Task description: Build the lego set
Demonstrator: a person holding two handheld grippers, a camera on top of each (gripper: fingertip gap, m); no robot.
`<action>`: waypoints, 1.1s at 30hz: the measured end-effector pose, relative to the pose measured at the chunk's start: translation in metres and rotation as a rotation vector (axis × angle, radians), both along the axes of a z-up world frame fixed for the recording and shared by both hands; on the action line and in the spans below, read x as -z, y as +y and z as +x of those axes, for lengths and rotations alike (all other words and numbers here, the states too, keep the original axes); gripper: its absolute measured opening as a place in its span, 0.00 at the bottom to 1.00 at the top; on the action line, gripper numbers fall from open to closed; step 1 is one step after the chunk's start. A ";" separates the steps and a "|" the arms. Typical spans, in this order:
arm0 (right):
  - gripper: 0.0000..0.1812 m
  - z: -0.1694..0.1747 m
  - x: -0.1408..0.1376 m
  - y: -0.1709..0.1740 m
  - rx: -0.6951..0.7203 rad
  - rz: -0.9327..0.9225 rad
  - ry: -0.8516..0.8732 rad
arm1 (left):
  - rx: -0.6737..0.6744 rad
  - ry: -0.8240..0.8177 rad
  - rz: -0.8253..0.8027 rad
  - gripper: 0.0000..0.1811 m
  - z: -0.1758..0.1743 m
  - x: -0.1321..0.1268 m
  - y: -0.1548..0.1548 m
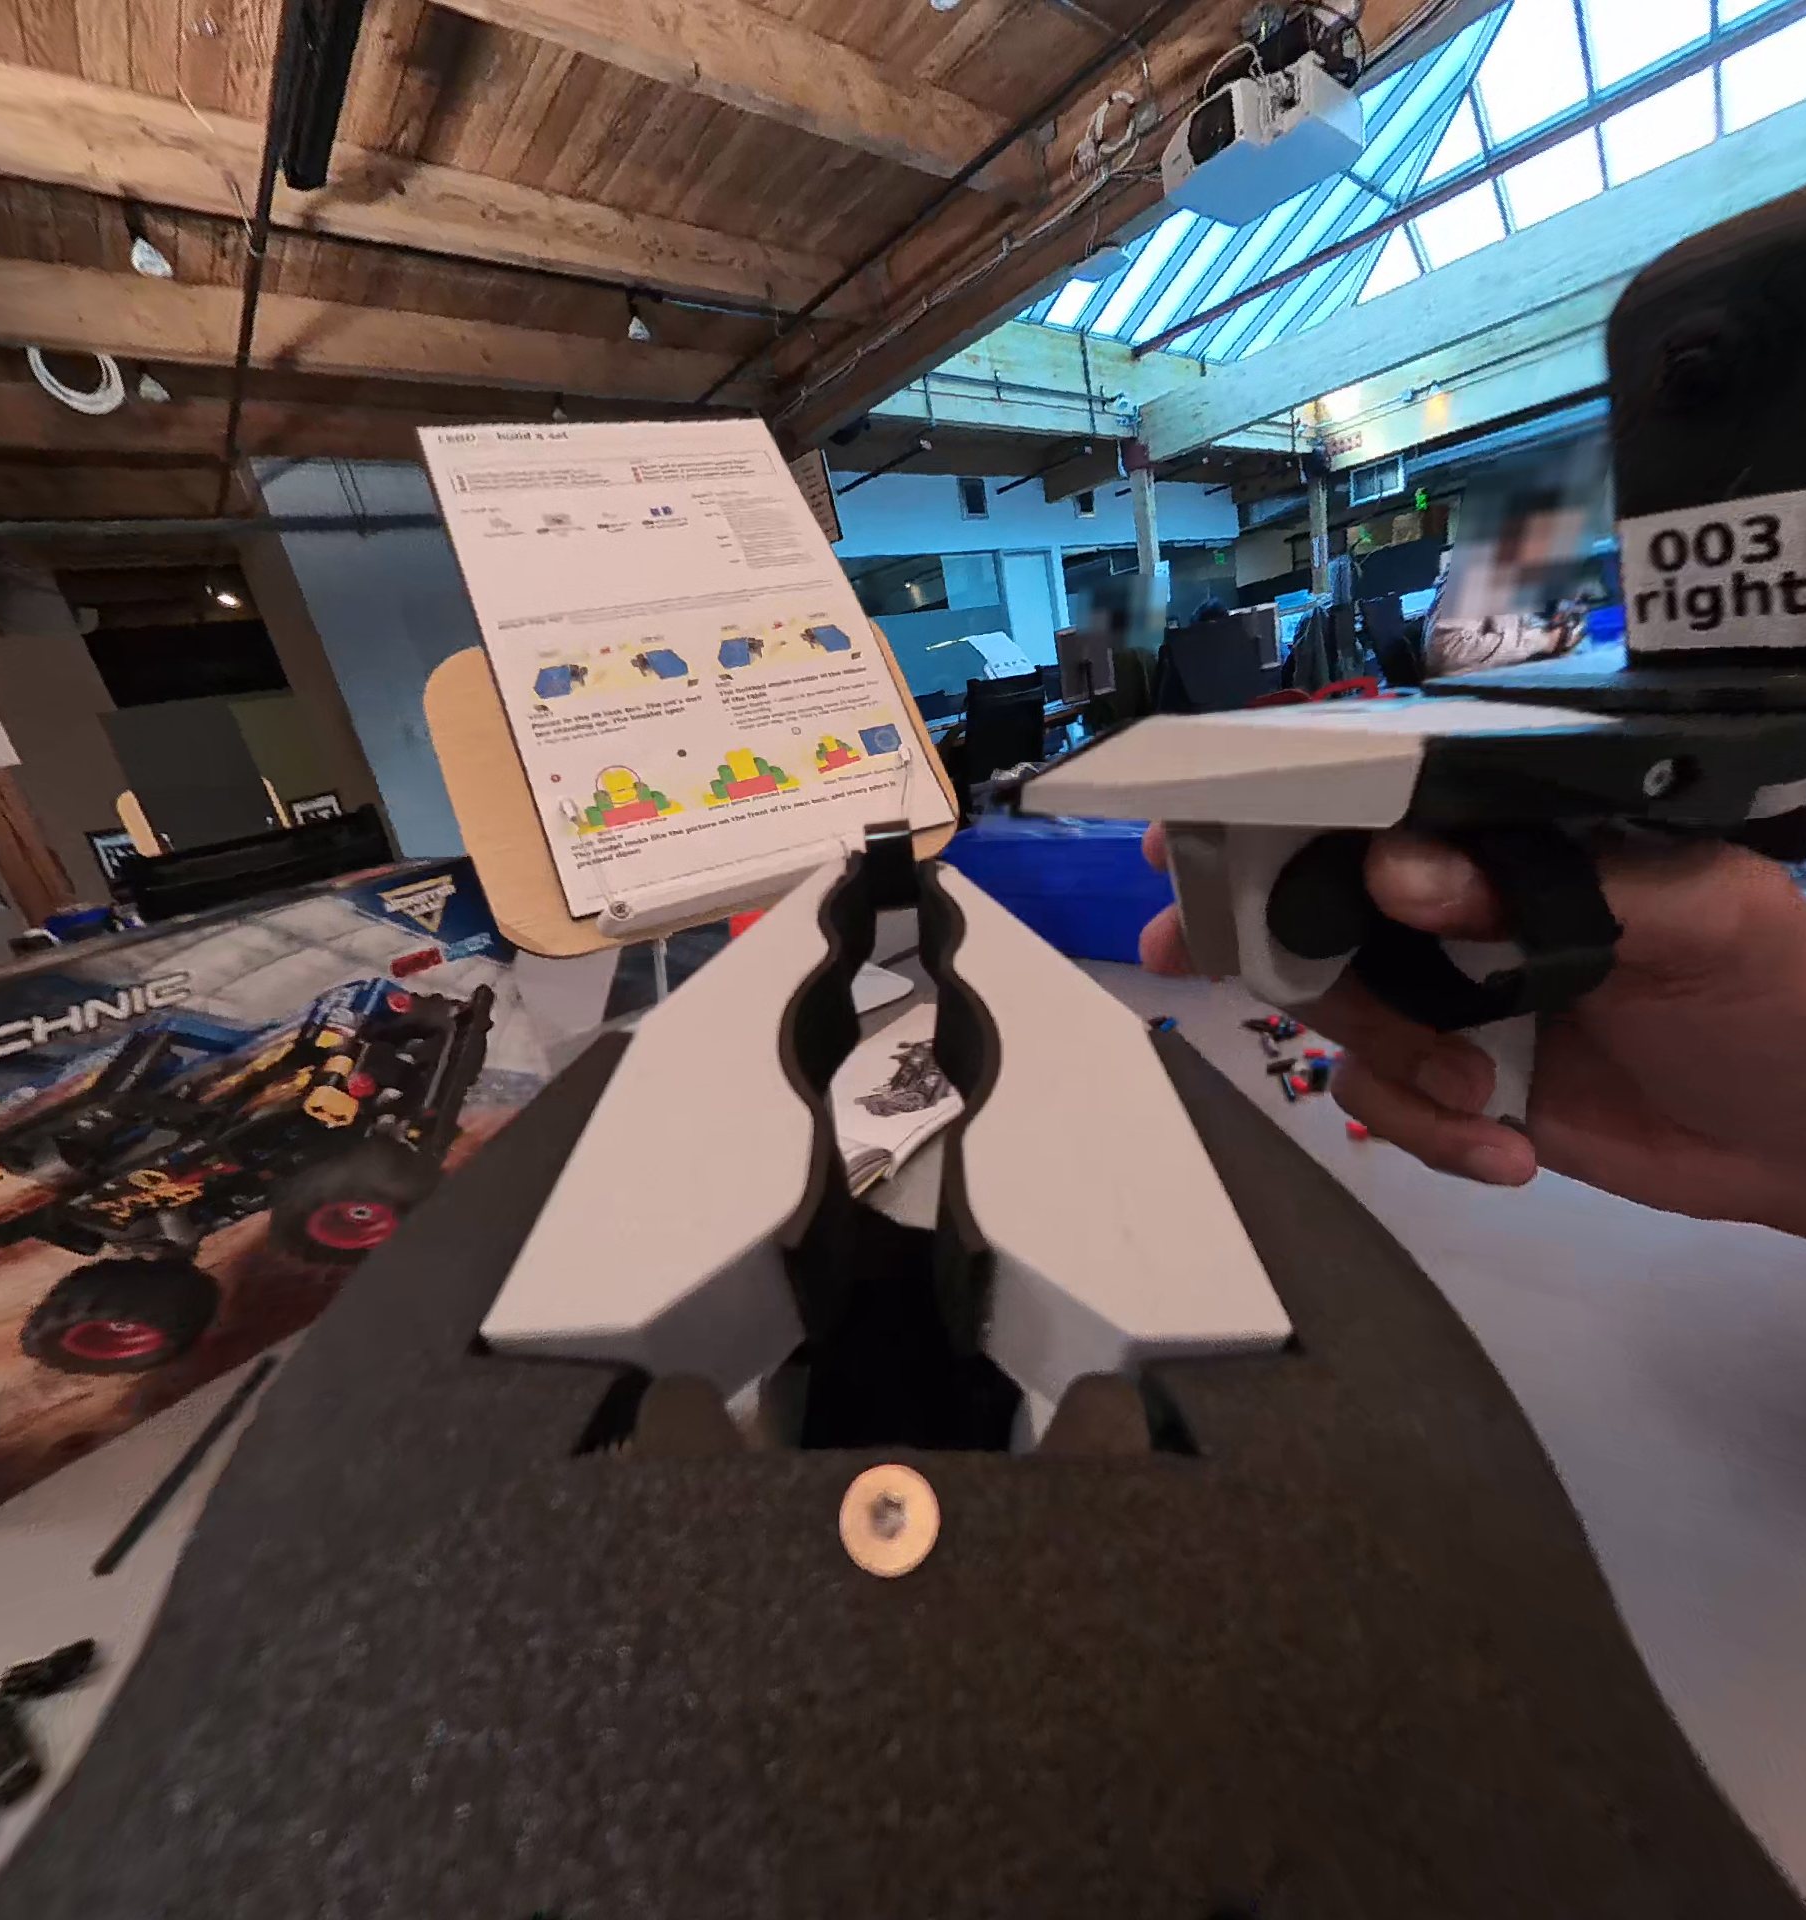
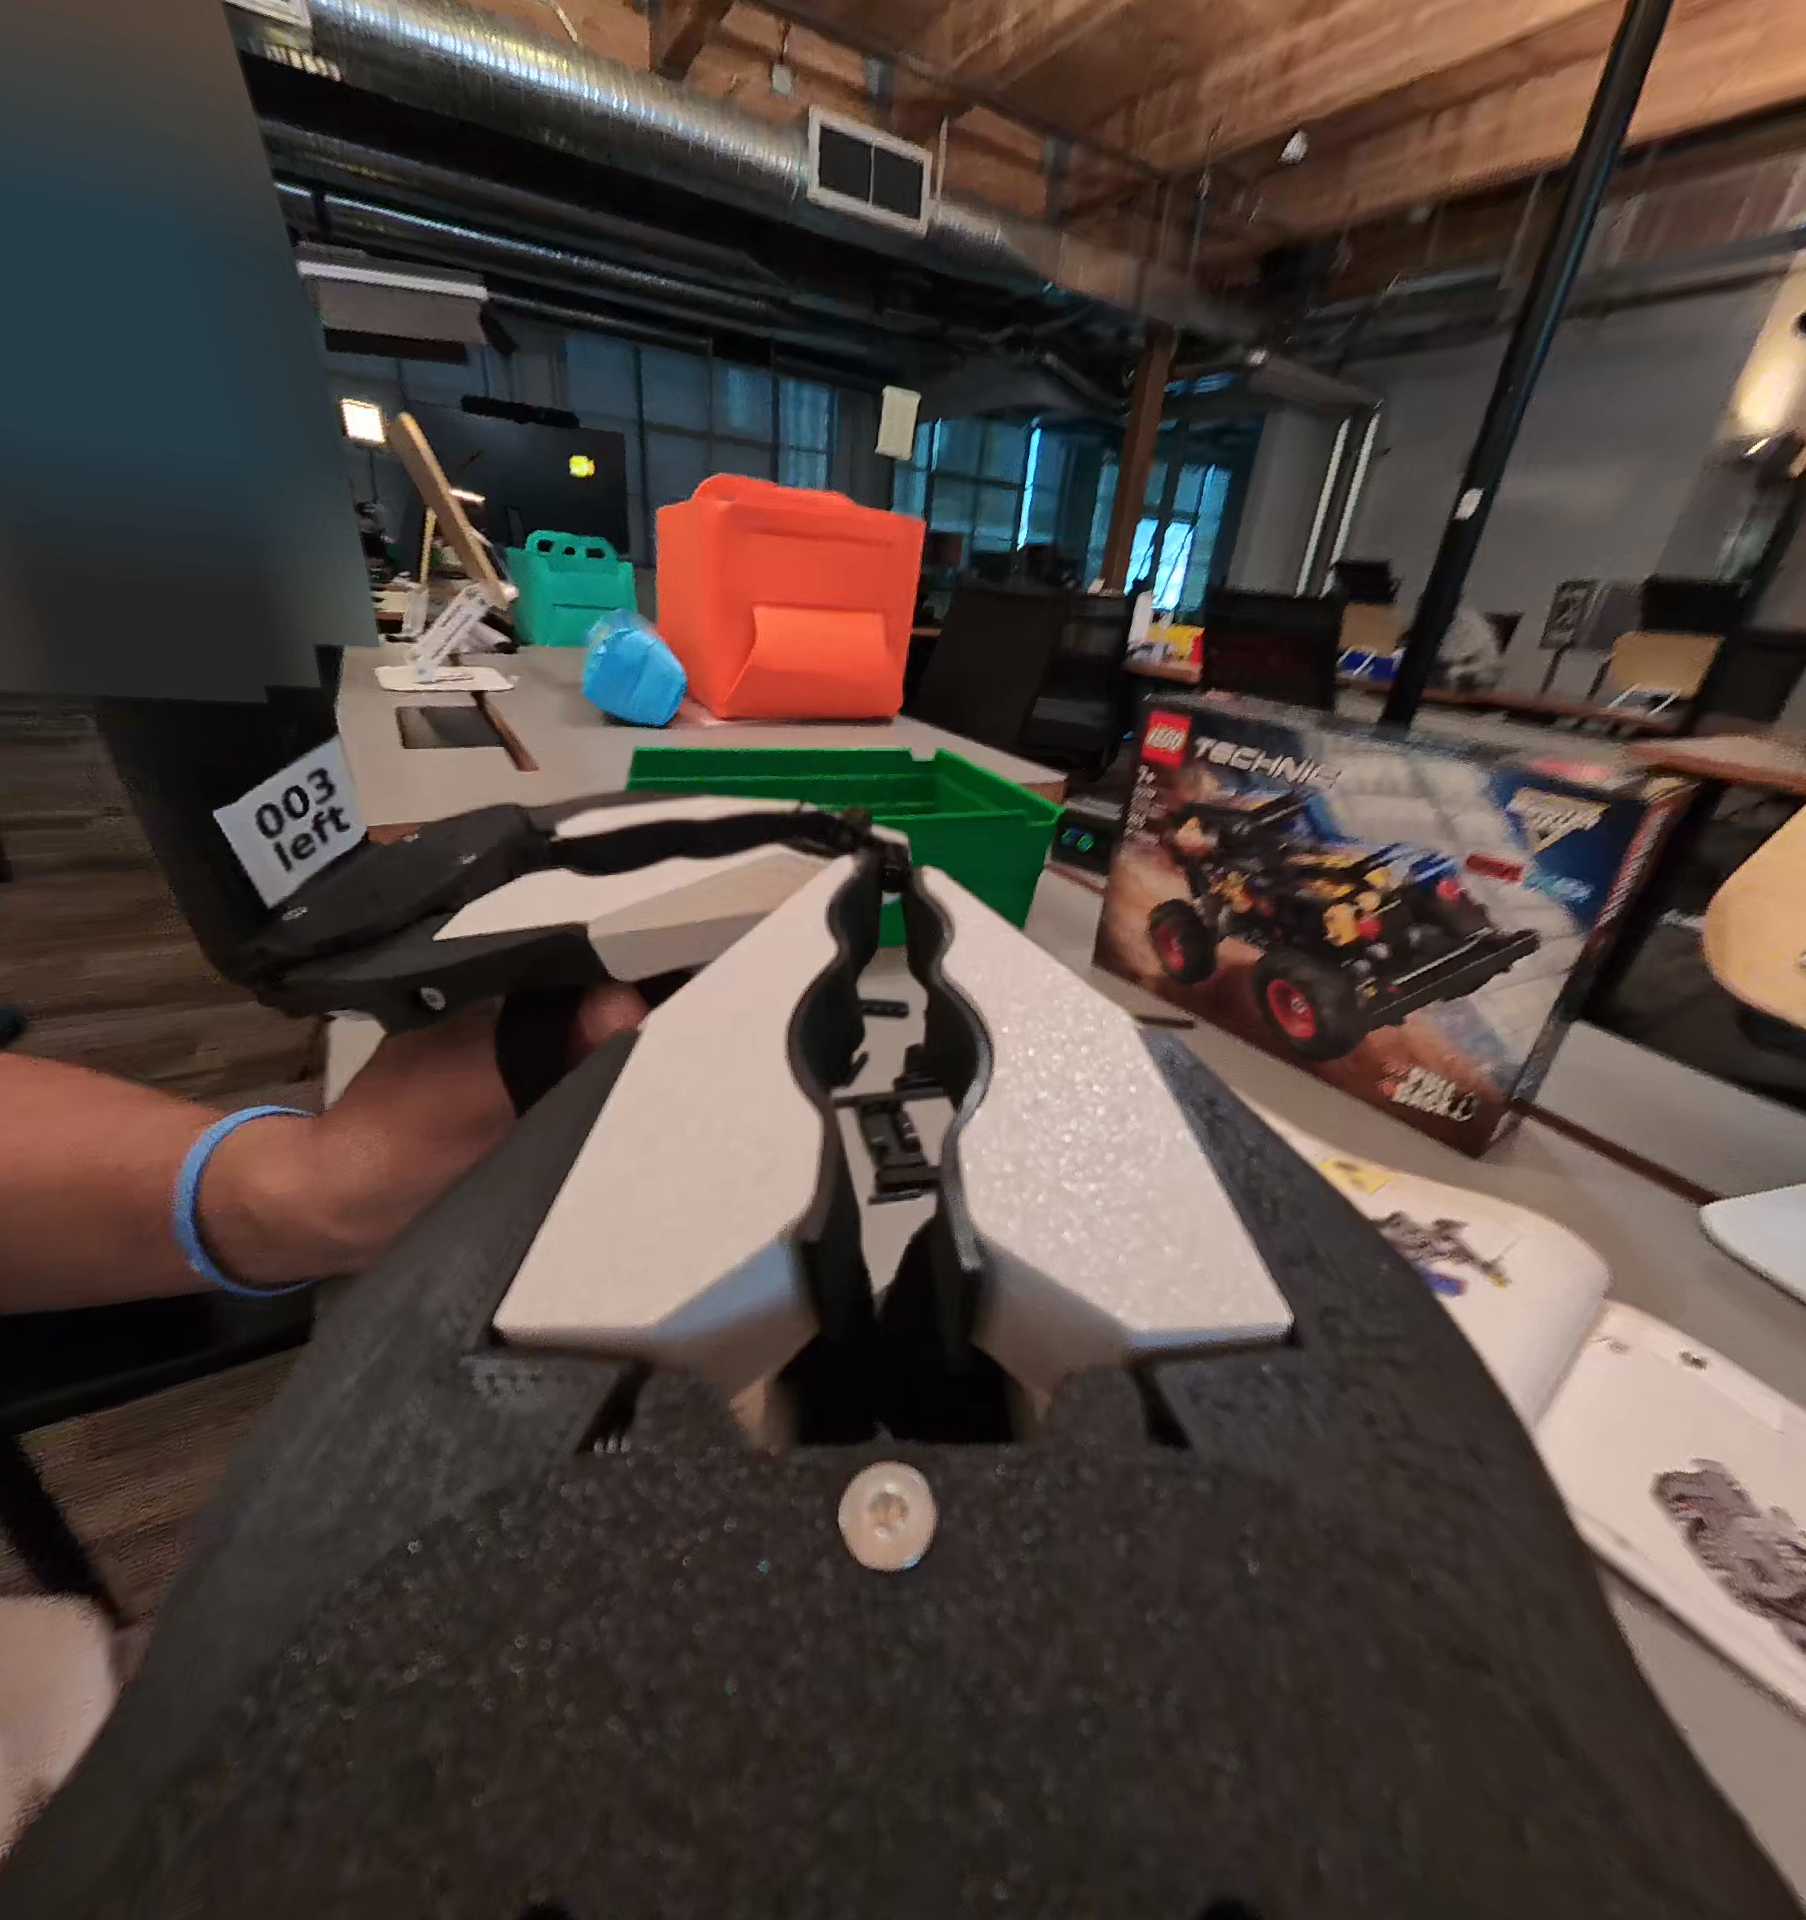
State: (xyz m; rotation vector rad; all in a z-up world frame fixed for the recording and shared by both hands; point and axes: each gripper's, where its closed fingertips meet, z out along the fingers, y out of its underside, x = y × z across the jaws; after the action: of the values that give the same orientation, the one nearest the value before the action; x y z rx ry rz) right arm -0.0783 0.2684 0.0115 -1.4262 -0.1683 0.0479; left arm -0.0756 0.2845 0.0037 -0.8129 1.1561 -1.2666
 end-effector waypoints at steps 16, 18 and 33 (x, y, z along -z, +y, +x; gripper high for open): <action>0.02 -0.010 0.007 0.007 0.069 -0.027 -0.086 | 0.040 0.012 -0.005 0.03 0.003 0.004 -0.010; 0.02 -0.009 0.008 0.008 0.074 -0.028 -0.088 | 0.031 0.017 -0.002 0.03 0.004 0.005 -0.009; 0.02 -0.010 0.001 0.004 0.178 0.092 -0.226 | 0.100 0.003 -0.118 0.03 0.002 0.001 -0.015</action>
State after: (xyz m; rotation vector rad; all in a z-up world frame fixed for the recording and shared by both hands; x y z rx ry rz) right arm -0.0886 0.2729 0.0102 -1.3480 -0.2262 -0.2648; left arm -0.0731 0.2697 0.0023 -0.8526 1.1446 -1.4273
